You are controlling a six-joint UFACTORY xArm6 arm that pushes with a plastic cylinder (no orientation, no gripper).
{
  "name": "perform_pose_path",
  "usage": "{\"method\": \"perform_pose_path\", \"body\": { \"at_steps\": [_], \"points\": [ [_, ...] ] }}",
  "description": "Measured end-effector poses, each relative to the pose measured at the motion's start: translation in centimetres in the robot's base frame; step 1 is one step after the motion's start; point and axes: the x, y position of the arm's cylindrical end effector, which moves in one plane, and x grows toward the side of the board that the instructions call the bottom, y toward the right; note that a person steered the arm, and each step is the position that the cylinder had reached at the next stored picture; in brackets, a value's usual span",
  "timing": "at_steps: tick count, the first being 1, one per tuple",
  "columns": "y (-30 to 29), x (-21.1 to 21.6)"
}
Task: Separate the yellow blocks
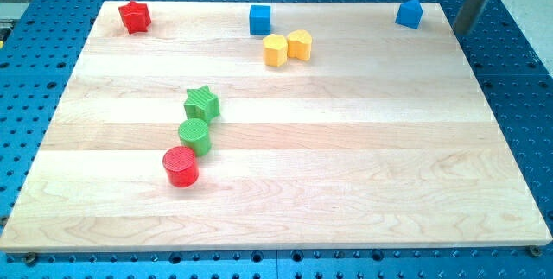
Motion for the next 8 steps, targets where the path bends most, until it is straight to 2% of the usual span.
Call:
{"method": "perform_pose_path", "body": {
  "at_steps": [2, 3, 4, 5, 7, 8],
  "points": [
    [-8.6, -0.9],
    [-8.1, 1.2],
    [-9.7, 6.0],
    [-20.2, 6.3],
    [-35.6, 18.9],
    [-43.1, 13.7]
  ]
}}
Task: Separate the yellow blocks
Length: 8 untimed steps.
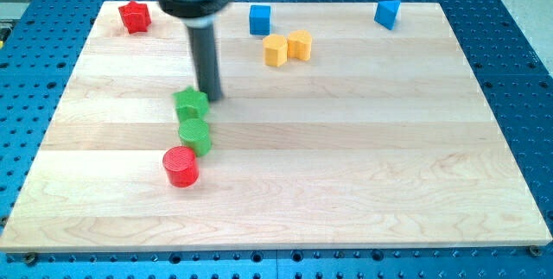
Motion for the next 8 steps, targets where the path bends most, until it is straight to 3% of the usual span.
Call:
{"method": "perform_pose_path", "body": {
  "at_steps": [2, 4, 8],
  "points": [
    [1.8, -8.4],
    [7.1, -12.3],
    [8.5, -13.8]
  ]
}}
